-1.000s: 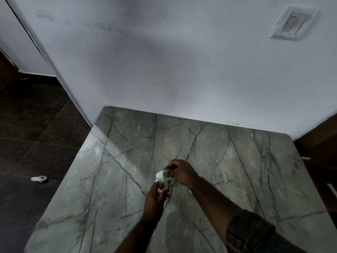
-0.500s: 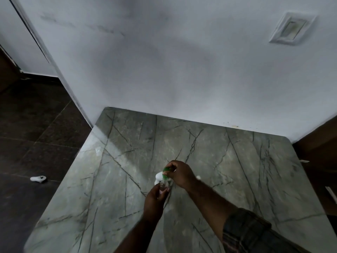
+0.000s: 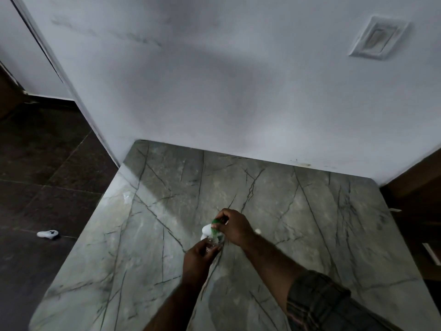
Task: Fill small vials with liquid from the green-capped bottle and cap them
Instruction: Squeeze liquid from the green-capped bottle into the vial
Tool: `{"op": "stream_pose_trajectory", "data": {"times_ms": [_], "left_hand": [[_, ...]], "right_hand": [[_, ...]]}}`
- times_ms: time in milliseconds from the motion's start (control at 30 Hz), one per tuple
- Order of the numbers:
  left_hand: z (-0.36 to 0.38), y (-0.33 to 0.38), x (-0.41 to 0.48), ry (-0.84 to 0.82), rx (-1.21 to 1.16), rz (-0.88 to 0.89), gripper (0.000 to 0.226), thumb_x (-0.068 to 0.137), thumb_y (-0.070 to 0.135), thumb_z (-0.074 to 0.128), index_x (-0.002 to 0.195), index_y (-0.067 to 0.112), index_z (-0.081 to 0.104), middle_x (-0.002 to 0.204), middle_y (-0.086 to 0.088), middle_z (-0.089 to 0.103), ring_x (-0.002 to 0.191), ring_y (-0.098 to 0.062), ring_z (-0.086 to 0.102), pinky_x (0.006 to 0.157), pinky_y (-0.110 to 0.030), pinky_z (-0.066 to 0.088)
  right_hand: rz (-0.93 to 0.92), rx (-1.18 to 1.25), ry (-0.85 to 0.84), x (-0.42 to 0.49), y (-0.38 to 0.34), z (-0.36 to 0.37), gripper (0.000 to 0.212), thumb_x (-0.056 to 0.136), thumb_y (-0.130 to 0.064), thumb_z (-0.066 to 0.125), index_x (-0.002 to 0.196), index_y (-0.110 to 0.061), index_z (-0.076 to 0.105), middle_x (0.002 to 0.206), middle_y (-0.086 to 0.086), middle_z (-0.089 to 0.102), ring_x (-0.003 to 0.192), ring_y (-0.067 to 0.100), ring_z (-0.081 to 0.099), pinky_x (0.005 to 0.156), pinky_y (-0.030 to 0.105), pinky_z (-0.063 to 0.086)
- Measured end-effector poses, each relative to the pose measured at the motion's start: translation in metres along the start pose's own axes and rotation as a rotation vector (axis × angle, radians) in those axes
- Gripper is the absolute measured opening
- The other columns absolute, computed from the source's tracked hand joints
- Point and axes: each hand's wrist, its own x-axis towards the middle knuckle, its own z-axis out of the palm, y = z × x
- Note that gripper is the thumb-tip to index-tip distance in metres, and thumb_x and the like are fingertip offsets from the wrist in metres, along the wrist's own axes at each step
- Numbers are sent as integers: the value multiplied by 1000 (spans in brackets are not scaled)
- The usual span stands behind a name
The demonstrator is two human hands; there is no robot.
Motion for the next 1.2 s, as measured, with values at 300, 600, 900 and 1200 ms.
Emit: {"op": "stream_pose_trajectory", "data": {"times_ms": [300, 600, 900, 1200], "left_hand": [[-2, -1, 0, -18, 91, 44, 22, 80, 40, 77, 101, 33, 74, 78, 13, 74, 67, -3, 68, 68, -32, 59], [-5, -1, 3, -32, 154, 71, 23, 81, 44, 75, 99, 31, 74, 77, 8, 73, 68, -6, 68, 66, -32, 57], [-7, 3, 5, -38, 145, 65, 28, 81, 44, 75, 105, 30, 74, 82, 13, 74, 72, 0, 68, 66, -23, 56], [-6, 2, 4, -35, 119, 48, 26, 80, 45, 76, 104, 35, 73, 80, 19, 73, 72, 5, 67, 63, -13, 51]], "right_hand": [[-40, -47, 26, -2, 6, 4, 22, 81, -29, 77, 96, -15, 68, 100, 4, 68, 91, 16, 61, 76, 26, 45], [-43, -36, 20, -1, 9, 5, 22, 81, -28, 77, 95, -15, 67, 102, 4, 68, 92, 16, 61, 77, 27, 45], [-64, -46, 32, 1, 7, 4, 23, 80, -30, 78, 94, -16, 66, 99, 3, 67, 88, 12, 57, 74, 25, 42], [-77, -81, 16, 2, 5, 2, 22, 80, -32, 77, 93, -18, 66, 100, 2, 66, 93, 15, 61, 81, 30, 49]]}}
